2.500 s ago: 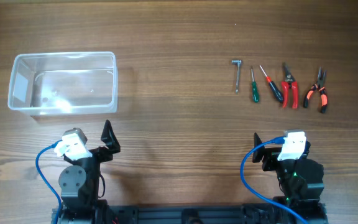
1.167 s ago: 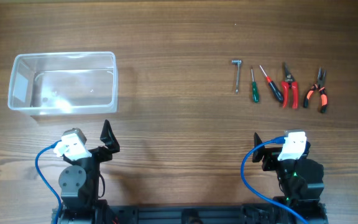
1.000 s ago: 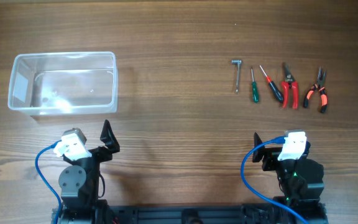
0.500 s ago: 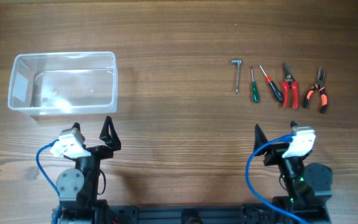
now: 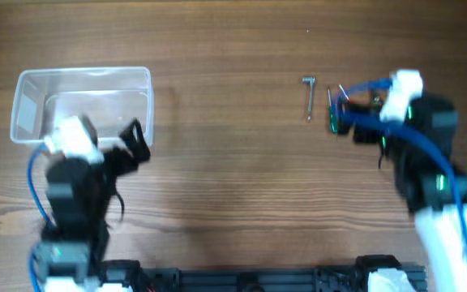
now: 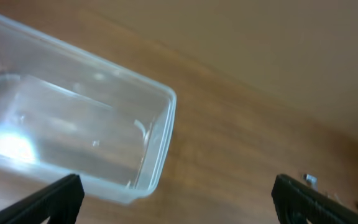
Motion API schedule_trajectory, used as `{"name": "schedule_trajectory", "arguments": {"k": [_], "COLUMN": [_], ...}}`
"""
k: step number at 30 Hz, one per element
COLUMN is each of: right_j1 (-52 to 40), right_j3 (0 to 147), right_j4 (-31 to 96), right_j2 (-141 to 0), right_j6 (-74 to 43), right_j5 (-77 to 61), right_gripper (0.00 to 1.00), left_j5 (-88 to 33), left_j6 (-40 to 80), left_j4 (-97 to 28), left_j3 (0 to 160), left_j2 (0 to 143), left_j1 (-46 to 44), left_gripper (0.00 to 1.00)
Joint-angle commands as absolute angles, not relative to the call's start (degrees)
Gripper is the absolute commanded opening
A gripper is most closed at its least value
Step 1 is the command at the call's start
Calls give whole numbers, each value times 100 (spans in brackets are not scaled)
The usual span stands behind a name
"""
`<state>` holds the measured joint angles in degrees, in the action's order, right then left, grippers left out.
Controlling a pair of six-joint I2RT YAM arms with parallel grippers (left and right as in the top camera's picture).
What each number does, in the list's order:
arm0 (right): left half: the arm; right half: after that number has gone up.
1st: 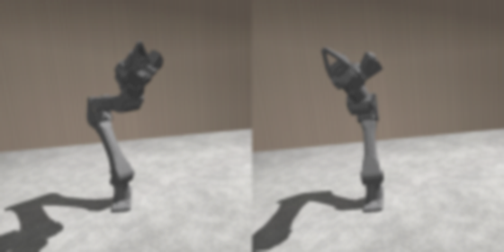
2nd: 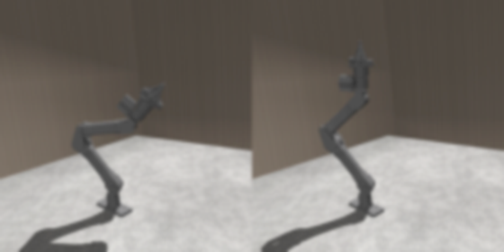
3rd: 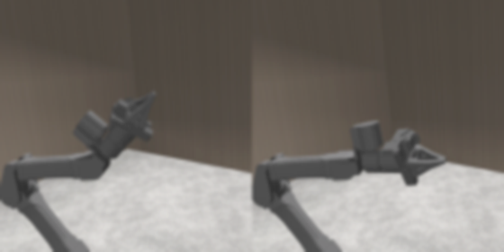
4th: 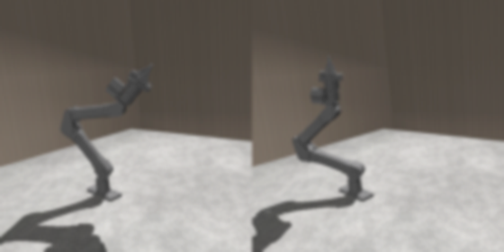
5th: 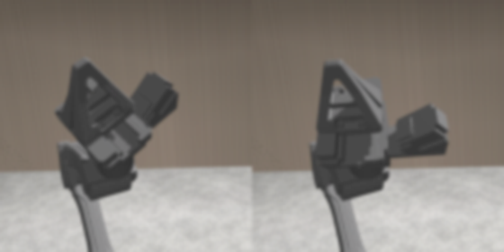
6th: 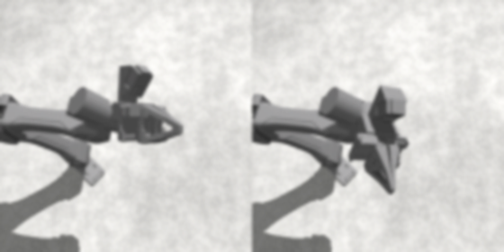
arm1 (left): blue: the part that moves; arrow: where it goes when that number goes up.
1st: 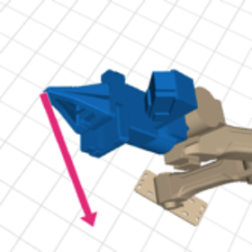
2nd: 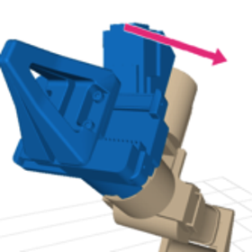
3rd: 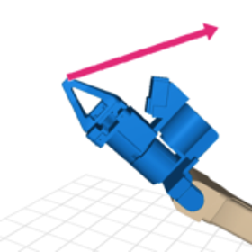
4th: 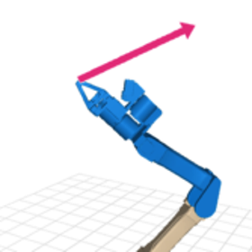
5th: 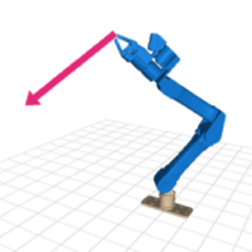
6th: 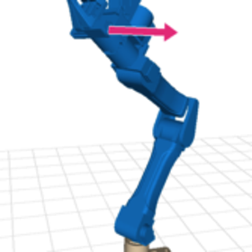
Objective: Pack container
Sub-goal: 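Move the left gripper to the right edge of the clear container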
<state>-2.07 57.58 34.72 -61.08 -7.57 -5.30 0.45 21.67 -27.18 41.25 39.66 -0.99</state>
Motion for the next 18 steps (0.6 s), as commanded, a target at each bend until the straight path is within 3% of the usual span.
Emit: {"name": "schedule_trajectory", "arguments": {"k": [1, 9, 15, 18], "right_j1": [-134, -60, 1041, 1710], "right_j3": [7417, 8744, 8744, 8744], "right_j4": [4204, 4541, 4676, 4838], "right_j2": [-7500, -8460, -8503, -8611], "right_j6": [-451, -486, -1157, -1155], "right_j5": [-613, -766, -899, -1223], "right_gripper": [100, 100, 100, 100], "left_j5": [-45, -257, -1160, -1151], "left_j6": [1800, 1802, 1990, 1337], "left_j4": [-3616, -6073, -6173, -6246], "left_j3": [6300, 10337, 10591, 10591], "left_j2": [5736, 8766, 9096, 9212], "left_j1": [89, 331, 285, 106], "left_gripper": [100, 100, 100, 100]}}
